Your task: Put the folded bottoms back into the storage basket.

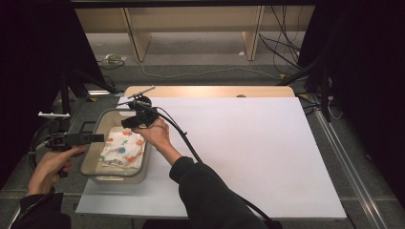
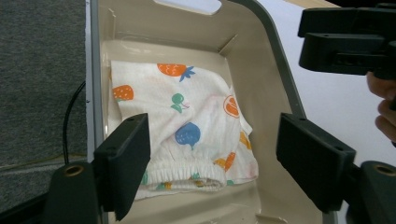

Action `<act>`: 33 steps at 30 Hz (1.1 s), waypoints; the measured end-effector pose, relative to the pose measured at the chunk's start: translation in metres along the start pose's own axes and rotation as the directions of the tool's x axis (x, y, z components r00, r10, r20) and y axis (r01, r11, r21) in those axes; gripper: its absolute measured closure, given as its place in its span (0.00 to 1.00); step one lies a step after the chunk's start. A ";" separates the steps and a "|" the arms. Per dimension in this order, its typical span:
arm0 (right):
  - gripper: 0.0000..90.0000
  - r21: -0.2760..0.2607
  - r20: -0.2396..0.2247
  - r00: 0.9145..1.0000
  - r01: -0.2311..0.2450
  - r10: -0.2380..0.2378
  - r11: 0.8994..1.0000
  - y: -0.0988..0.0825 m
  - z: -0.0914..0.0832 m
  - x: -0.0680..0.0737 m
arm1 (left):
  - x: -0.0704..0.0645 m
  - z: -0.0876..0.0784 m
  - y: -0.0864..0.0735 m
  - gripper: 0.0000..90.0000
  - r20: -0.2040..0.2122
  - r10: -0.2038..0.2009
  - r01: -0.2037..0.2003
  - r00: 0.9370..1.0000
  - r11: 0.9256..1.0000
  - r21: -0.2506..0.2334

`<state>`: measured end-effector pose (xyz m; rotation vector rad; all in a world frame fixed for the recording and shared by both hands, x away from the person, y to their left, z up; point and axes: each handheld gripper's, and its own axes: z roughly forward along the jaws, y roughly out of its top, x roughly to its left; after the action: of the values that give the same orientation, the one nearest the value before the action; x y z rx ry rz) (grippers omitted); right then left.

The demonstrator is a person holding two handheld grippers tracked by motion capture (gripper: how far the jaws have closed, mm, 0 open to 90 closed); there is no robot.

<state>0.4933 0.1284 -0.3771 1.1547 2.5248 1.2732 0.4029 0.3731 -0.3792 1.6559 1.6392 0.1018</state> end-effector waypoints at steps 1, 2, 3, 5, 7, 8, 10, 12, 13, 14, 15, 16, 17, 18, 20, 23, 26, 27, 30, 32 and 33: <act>0.35 -0.002 0.002 1.000 -0.001 0.001 1.000 0.000 -0.001 0.000 | -0.001 0.000 0.000 0.27 -0.001 0.000 0.000 1.000 1.000 -0.005; 0.34 -0.005 0.001 1.000 -0.003 0.003 1.000 0.000 -0.002 -0.001 | -0.001 0.000 0.000 0.25 -0.003 0.000 0.000 1.000 1.000 -0.011; 0.34 -0.006 -0.001 1.000 -0.004 0.004 1.000 0.000 -0.003 -0.001 | -0.002 0.000 0.001 0.25 -0.004 -0.003 0.003 1.000 1.000 -0.018; 0.34 -0.011 0.002 1.000 -0.003 0.003 1.000 0.001 -0.005 -0.001 | -0.003 0.000 0.002 0.24 -0.004 -0.001 0.001 1.000 1.000 -0.023; 0.33 -0.014 0.001 1.000 0.001 -0.001 1.000 0.001 -0.006 -0.002 | -0.005 0.000 0.002 0.22 -0.006 0.004 -0.004 1.000 1.000 -0.027; 0.33 -0.016 0.002 1.000 0.003 -0.003 1.000 0.001 -0.007 -0.002 | -0.006 0.000 0.002 0.21 -0.007 0.003 -0.003 1.000 1.000 -0.027; 0.32 -0.019 0.003 1.000 0.004 -0.004 1.000 0.002 -0.009 -0.003 | -0.008 0.001 0.003 0.20 -0.009 0.008 -0.008 1.000 1.000 -0.029; 0.32 -0.021 0.004 1.000 0.006 -0.006 1.000 0.002 -0.011 -0.003 | -0.010 0.003 0.003 0.20 -0.015 0.011 -0.012 1.000 0.999 -0.035; 0.32 -0.021 0.005 1.000 0.006 -0.005 1.000 0.002 -0.012 -0.004 | -0.011 0.004 0.003 0.19 -0.018 0.011 -0.011 1.000 0.999 -0.041; 0.32 -0.021 0.005 1.000 0.006 -0.006 1.000 0.002 -0.014 -0.004 | -0.012 0.004 0.003 0.18 -0.019 0.013 -0.013 1.000 0.999 -0.042; 0.32 -0.023 0.004 1.000 0.005 -0.005 1.000 0.002 -0.015 -0.005 | -0.014 0.005 0.004 0.18 -0.017 0.022 -0.023 1.000 0.999 -0.039; 0.32 -0.027 0.005 1.000 0.005 -0.005 1.000 0.003 -0.018 -0.006 | -0.016 0.006 0.004 0.18 -0.016 0.023 -0.024 1.000 0.999 -0.042; 0.32 -0.029 0.005 1.000 0.004 -0.004 1.000 0.003 -0.020 -0.007 | -0.018 0.006 0.004 0.17 -0.016 0.028 -0.028 0.999 0.999 -0.043; 0.32 -0.031 0.008 1.000 0.006 -0.005 1.000 0.003 -0.021 -0.007 | -0.020 0.006 0.005 0.17 -0.014 0.031 -0.032 0.999 0.998 -0.048; 0.32 -0.037 0.011 1.000 0.002 -0.002 0.999 0.004 -0.024 -0.010 | -0.023 0.006 0.005 0.17 -0.010 0.039 -0.039 0.999 0.998 -0.056; 0.32 -0.044 0.017 1.000 0.003 -0.002 0.999 0.004 -0.029 -0.013 | -0.029 0.008 0.006 0.17 -0.007 0.048 -0.049 0.999 0.997 -0.063; 0.32 -0.051 0.020 1.000 0.001 0.000 0.999 0.004 -0.034 -0.017 | -0.033 0.010 0.007 0.17 0.001 0.059 -0.059 0.998 0.996 -0.062; 0.32 -0.054 0.022 1.000 0.002 0.000 0.999 0.003 -0.035 -0.018 | -0.035 0.010 0.007 0.17 0.001 0.065 -0.065 0.998 0.996 -0.061; 0.32 -0.059 0.027 1.000 -0.001 0.003 0.998 0.003 -0.039 -0.023 | -0.039 0.012 0.007 0.17 0.003 0.077 -0.077 0.997 0.995 -0.061; 0.32 -0.063 0.030 1.000 -0.001 0.003 0.998 0.002 -0.042 -0.026 | -0.043 0.014 0.007 0.17 0.005 0.086 -0.086 0.996 0.994 -0.061; 0.32 -0.064 0.033 0.999 -0.003 0.005 0.998 0.002 -0.043 -0.027 | -0.044 0.015 0.007 0.17 0.004 0.091 -0.091 0.996 0.994 -0.061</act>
<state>0.4970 0.0833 -0.3541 1.1576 2.4413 1.3140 0.4096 0.3286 -0.3651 1.6822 1.5404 0.1897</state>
